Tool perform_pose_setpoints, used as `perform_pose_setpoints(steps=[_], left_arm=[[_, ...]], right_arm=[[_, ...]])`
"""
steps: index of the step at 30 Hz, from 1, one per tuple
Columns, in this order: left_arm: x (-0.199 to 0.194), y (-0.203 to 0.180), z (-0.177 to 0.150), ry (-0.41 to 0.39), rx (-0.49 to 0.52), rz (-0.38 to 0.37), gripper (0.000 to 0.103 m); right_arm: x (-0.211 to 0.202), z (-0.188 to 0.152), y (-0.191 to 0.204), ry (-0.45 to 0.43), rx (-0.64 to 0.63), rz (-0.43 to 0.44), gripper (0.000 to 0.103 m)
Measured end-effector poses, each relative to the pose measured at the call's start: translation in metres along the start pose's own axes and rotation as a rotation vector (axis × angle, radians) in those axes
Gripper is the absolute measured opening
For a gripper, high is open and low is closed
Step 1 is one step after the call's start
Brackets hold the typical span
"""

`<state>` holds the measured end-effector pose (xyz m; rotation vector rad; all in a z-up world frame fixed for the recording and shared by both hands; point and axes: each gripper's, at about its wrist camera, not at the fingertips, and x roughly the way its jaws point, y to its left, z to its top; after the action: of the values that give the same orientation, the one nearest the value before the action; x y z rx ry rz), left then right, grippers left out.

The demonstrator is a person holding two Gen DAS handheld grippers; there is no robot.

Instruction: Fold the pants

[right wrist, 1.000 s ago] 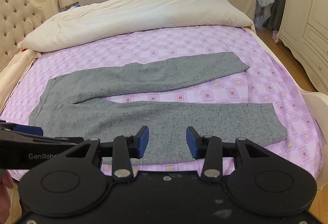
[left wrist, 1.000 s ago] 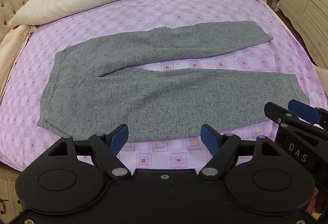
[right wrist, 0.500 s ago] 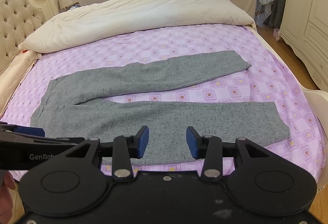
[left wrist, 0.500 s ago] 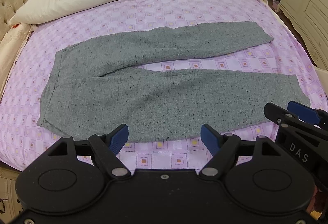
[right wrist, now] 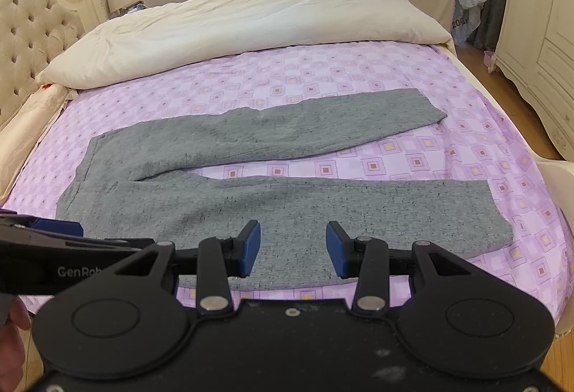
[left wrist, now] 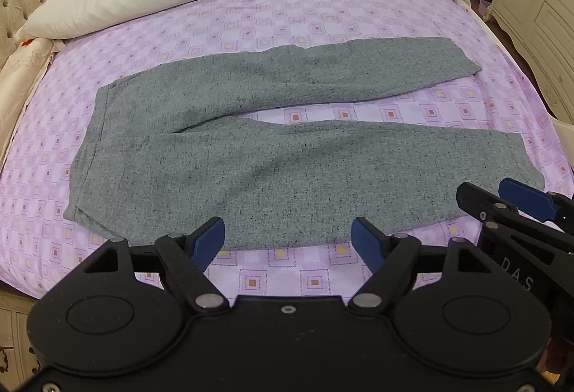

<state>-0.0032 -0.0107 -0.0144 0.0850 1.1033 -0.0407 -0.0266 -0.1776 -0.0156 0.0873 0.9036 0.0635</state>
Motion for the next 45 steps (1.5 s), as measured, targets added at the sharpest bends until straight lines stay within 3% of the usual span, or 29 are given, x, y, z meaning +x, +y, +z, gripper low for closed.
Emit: perform_pose_setpoints(steps=[32, 45], left_arm=[[0.01, 0.017, 0.012, 0.02, -0.031, 0.0, 0.078], [0.04, 0.046, 0.041, 0.074, 0.015, -0.055, 0.078]], right_arm=[[0.015, 0.013, 0.014, 0.022, -0.026, 0.037, 0.043], [0.043, 0.028, 0.046, 0.079, 0.01, -0.018, 0.043]])
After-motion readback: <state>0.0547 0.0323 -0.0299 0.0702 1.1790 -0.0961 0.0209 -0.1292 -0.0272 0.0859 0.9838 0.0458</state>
